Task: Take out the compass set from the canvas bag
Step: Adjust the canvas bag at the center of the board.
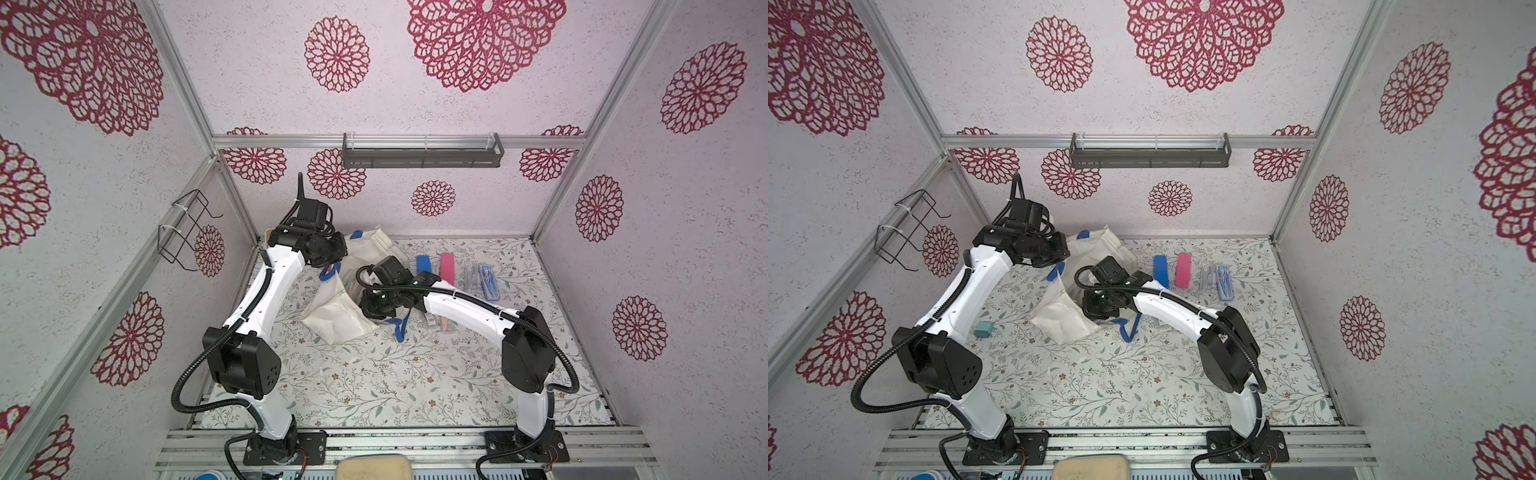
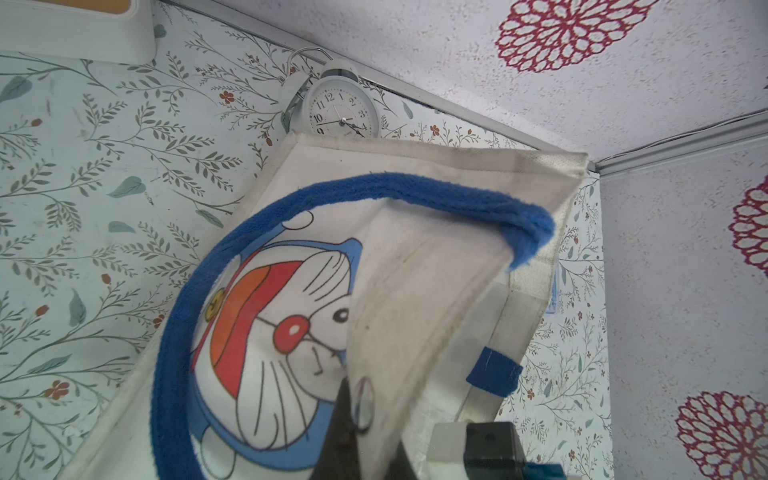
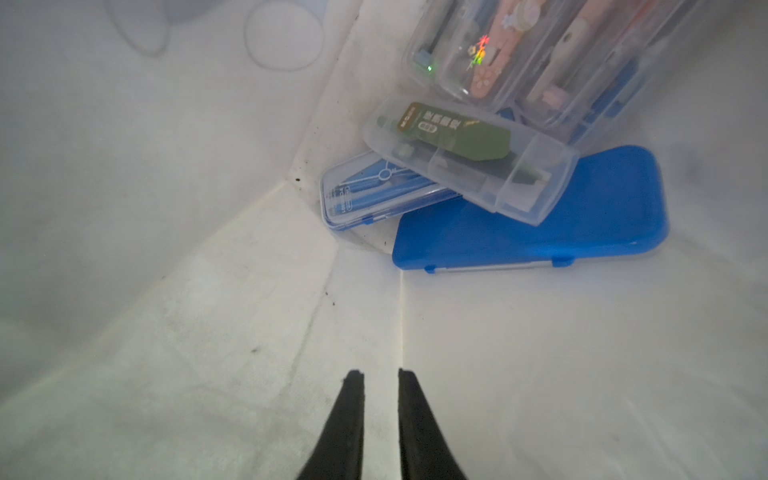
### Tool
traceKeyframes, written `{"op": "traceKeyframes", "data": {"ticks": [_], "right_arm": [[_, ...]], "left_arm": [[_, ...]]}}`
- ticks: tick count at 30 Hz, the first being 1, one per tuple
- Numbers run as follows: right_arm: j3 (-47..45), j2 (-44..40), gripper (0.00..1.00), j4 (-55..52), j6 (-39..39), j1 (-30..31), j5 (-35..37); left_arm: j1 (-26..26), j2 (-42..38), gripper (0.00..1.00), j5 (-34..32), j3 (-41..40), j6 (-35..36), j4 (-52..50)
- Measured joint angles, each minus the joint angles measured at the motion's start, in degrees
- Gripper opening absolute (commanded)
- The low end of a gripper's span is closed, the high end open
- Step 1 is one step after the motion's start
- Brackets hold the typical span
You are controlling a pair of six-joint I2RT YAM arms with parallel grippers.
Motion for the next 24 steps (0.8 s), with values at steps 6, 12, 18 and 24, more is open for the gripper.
{"op": "traceKeyframes", "data": {"ticks": [6, 12, 18, 24], "right_arm": [[0.8, 2.0, 0.20, 1.7, 0.4, 0.5, -1.8], [1.2, 2.9, 0.35, 2.0, 2.7, 0.1, -0.5], [-6.0, -0.5, 0.42, 4.2, 10.4, -3.2, 3.6], [-7.8, -1.2, 0.41, 6.4, 17.3, -8.2, 6.8]], "left_arm": [[-0.9, 0.0, 0.00, 0.0, 0.2, 0.5, 0.4], [-2.1, -3.1, 0.00, 1.3, -5.0, 0.4, 3.7], [-3.0, -9.0, 0.00, 3.0, -12.9, 0.2, 7.1], [-3.1, -10.5, 0.00, 4.2, -14.7, 0.2, 8.5]]}}
